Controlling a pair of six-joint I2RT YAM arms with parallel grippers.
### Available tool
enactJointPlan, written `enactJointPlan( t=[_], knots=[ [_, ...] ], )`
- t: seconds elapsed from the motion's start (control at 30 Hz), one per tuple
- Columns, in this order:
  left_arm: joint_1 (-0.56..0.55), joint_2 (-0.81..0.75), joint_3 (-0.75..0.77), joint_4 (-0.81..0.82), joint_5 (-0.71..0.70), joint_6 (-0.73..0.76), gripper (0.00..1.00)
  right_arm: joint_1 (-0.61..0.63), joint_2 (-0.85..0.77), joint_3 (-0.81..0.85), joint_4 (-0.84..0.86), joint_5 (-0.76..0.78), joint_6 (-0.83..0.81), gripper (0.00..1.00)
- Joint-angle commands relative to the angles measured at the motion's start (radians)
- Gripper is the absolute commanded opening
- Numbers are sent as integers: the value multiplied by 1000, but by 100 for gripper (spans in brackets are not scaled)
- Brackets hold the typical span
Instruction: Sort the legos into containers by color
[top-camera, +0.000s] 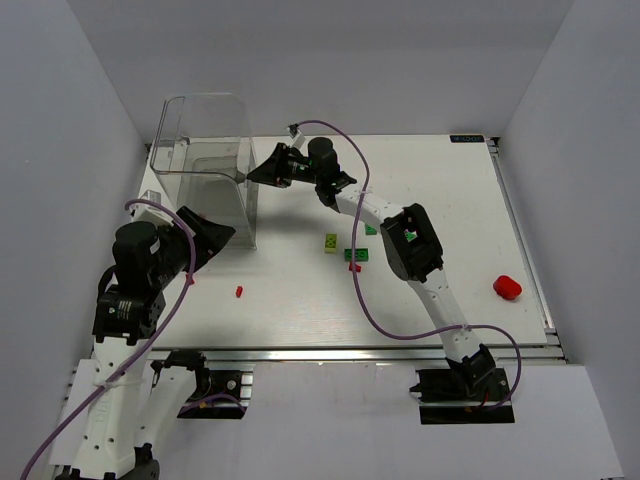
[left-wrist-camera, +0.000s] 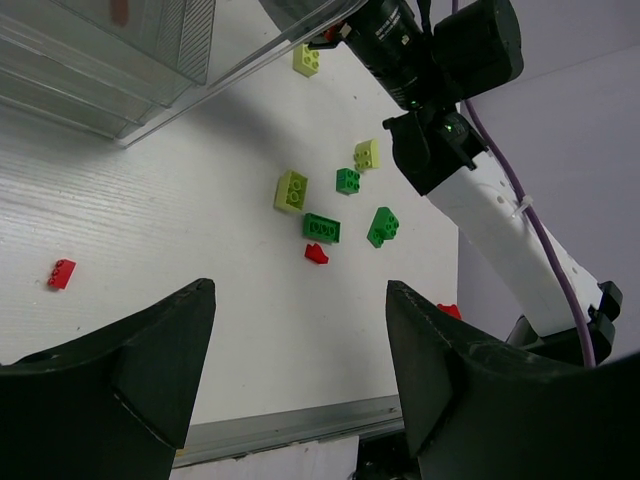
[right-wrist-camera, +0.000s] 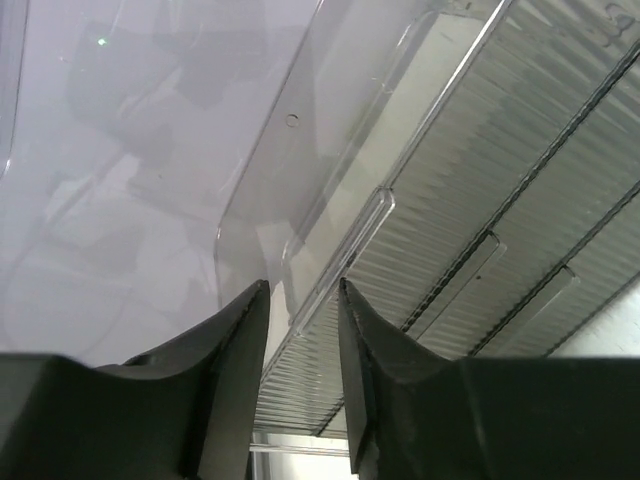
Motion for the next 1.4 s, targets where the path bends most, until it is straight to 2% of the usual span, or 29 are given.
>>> enactJointPlan(
  t=[0.0,0.03,0.1,0.2,0.4,0.63,0.67,0.7,0.8,0.97,1.23,1.37],
  knots=[
    [-1,9,44,4,17,-7,79,21,10,-7,99,-27,32,39],
    [-1,13,47,6,22,-7,79,21,8,-7,101,-24,35,24],
    [-1,19,51,7,25,-8,79,19,8,-10,99,-20,44,13],
    [-1,21,51,13,28,-13,79,19,11,-9,110,-23,42,5],
    [-1,16,36,30,36,-22,79,6,-2,-35,145,-29,44,0],
    [-1,16,16,62,44,-31,79,-17,-33,-51,136,-33,38,0],
    [-1,18,16,66,48,-31,79,-20,-35,-58,130,-27,47,5],
    [-1,16,16,67,50,-33,79,-19,-38,-62,122,-23,50,15],
    [-1,19,21,63,53,-31,79,-16,-21,-62,112,-16,52,24],
    [-11,21,38,43,51,-28,79,-10,7,-1,107,-3,67,28],
    [-11,22,35,40,54,-37,79,-4,8,-25,144,-10,114,38],
    [-11,33,33,44,67,-42,79,-2,22,-21,173,-9,131,38]
  ],
)
